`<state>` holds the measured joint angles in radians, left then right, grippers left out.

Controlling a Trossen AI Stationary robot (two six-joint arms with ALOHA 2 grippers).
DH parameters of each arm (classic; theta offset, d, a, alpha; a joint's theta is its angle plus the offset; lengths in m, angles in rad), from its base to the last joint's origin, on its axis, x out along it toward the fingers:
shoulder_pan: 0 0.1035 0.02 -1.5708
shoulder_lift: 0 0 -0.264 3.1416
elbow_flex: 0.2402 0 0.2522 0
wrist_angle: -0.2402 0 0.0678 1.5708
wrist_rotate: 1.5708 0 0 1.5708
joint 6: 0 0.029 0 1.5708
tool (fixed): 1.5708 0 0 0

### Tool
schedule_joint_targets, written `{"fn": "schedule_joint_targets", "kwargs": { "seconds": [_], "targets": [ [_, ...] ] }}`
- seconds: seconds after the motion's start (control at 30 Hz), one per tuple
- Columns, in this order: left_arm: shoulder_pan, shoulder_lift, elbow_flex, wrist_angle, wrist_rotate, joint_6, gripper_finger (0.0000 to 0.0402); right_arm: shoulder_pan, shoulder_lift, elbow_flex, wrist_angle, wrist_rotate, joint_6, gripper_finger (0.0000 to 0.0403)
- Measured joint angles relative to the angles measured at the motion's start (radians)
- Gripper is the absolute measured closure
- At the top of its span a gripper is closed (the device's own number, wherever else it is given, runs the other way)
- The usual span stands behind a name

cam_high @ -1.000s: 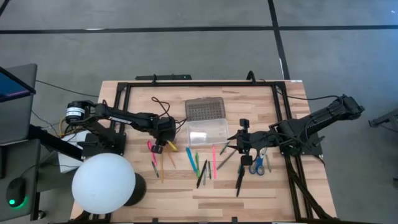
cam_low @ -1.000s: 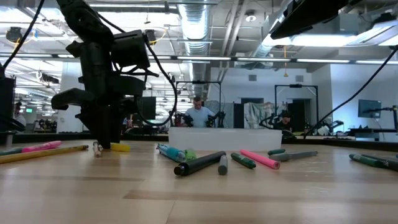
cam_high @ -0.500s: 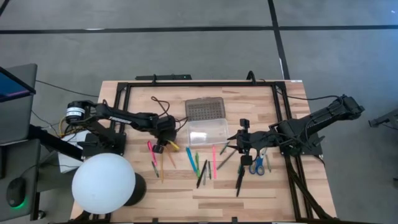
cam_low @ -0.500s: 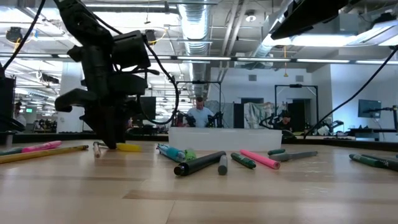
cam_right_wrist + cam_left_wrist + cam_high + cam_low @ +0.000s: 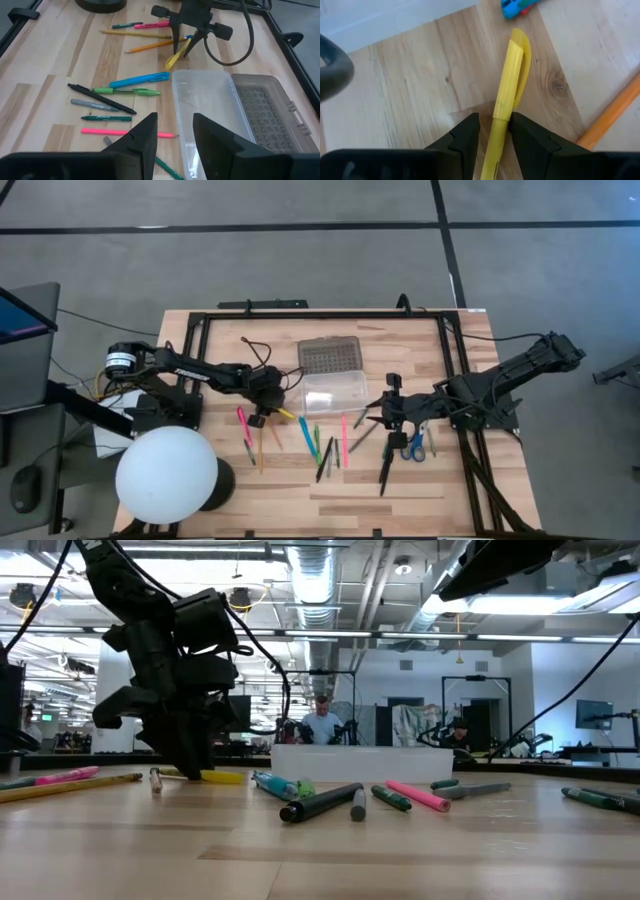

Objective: Pick & place school supplies into a supply box
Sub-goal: Put the yellow pen into the supply box

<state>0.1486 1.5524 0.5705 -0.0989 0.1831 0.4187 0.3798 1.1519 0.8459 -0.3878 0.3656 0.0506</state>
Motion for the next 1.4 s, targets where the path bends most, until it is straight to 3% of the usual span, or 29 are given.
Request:
{"fn": "schedule_joint_targets", "kwargs": {
  "seconds": [0.37, 0.67, 1.0, 1.27, 1.4],
  "targets": [
    [0.000, -0.001, -0.063, 0.106, 0.032, 0.007, 0.0296, 0.000, 0.000, 0.000, 0.000, 0.000, 0.002, 0.0285],
    [-0.001, -0.002, -0.079, 0.132, 0.035, -0.011, 0.0380, 0.000, 0.000, 0.000, 0.000, 0.000, 0.003, 0.0285],
    [-0.001, -0.001, -0.082, 0.153, 0.025, -0.037, 0.0358, 0.000, 0.000, 0.000, 0.001, 0.000, 0.003, 0.0285],
    [-0.001, -0.001, -0.082, 0.163, 0.022, -0.029, 0.0377, 0.000, 0.000, 0.000, 0.001, 0.000, 0.003, 0.0285],
    [-0.001, 0.000, -0.083, 0.168, 0.021, -0.029, 0.0354, 0.000, 0.000, 0.000, 0.001, 0.000, 0.003, 0.0285]
  ]
}}
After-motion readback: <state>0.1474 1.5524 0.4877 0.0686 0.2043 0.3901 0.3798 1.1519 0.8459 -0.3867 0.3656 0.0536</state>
